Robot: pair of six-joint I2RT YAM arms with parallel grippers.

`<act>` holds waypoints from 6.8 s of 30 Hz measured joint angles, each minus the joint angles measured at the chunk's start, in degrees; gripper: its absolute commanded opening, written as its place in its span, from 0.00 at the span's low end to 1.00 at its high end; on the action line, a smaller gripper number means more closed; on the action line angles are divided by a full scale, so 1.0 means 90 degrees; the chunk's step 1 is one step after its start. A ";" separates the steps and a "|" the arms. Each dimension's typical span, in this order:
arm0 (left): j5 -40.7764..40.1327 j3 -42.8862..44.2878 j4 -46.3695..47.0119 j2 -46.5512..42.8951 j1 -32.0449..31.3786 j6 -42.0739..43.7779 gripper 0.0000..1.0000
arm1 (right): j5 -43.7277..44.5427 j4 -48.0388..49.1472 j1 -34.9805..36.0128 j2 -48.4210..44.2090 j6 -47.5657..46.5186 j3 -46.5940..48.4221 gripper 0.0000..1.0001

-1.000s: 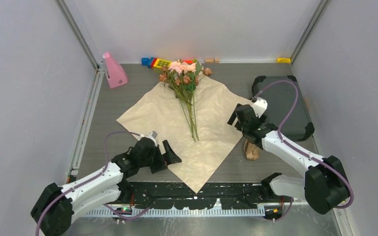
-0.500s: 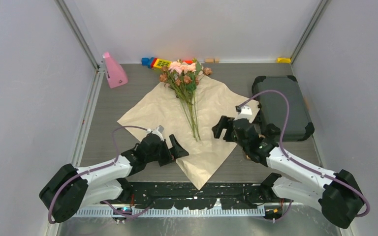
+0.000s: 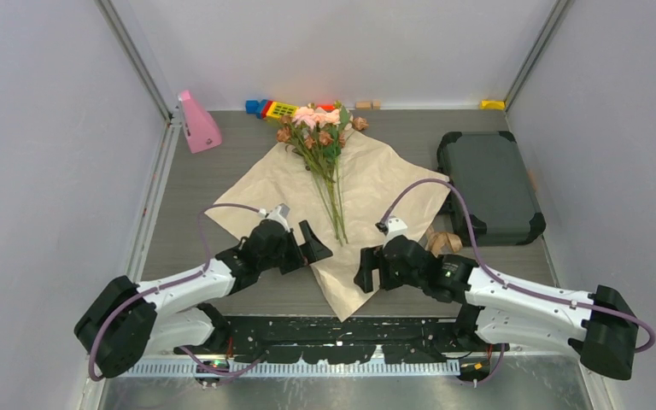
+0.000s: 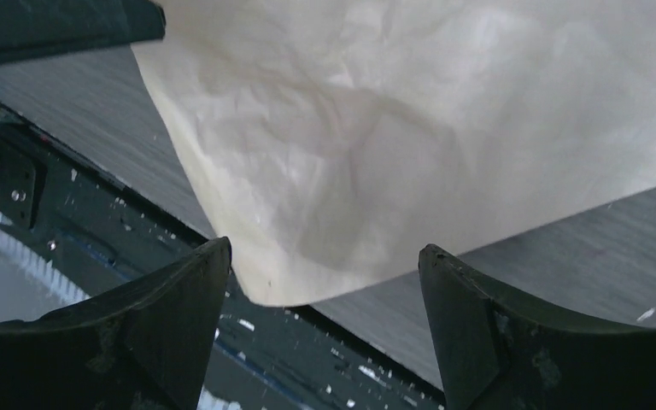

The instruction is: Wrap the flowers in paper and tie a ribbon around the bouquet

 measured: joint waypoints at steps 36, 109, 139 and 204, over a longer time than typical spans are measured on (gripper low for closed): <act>-0.1319 0.1066 -0.3891 -0.2200 -0.0002 0.0546 0.98 | 0.0262 0.3075 -0.0039 0.0957 0.0287 -0.0406 0.95; -0.2205 0.1987 -0.5591 0.1375 0.0202 0.1025 0.98 | -0.1333 0.2246 0.0143 -0.0034 0.1129 -0.0546 0.81; 0.0646 0.1064 -0.3502 -0.2737 0.0299 0.1931 1.00 | 0.0012 0.3555 -0.1496 0.2142 0.1399 -0.0221 0.85; -0.0299 0.1433 -0.1452 0.1146 -0.0015 0.2327 0.96 | -0.4051 0.1411 -0.3699 0.3878 -0.1491 0.0969 0.01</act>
